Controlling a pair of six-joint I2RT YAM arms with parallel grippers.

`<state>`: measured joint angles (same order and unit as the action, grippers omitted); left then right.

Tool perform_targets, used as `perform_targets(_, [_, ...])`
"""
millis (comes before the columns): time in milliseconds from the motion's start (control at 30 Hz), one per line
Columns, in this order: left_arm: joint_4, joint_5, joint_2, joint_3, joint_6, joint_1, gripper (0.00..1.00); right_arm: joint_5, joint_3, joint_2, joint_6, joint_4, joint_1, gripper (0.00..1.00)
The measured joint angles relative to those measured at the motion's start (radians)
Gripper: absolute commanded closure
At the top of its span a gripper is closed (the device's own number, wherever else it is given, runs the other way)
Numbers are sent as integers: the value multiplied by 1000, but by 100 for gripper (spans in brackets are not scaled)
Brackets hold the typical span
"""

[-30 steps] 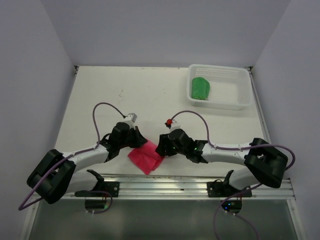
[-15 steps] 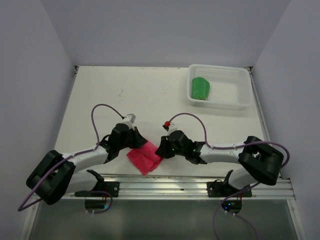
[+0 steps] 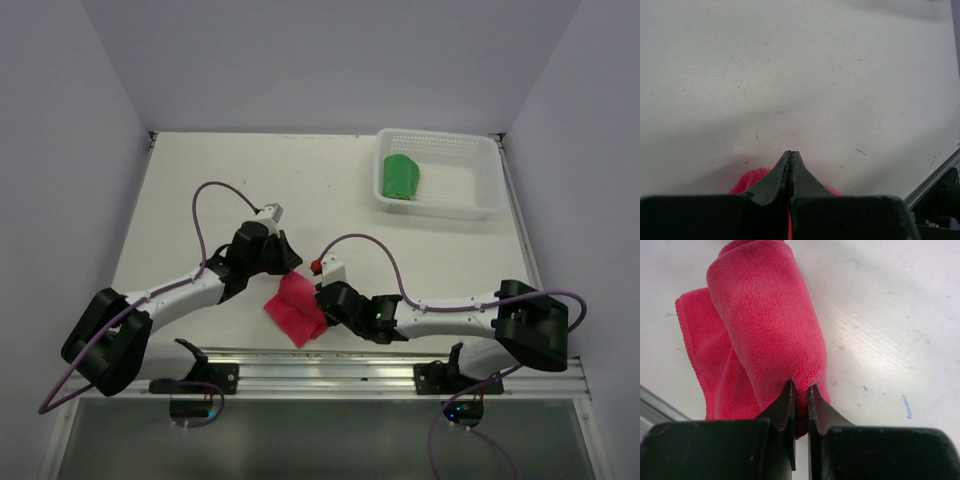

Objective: Roll the towels
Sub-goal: Roll the towel

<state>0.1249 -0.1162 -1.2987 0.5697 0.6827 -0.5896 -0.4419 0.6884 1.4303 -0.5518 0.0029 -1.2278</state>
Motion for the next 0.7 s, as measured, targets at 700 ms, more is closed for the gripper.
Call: perform_targets(700, [-16,-56,-40,55,-25,0,100,-626,266,333,218,-315,-292,100])
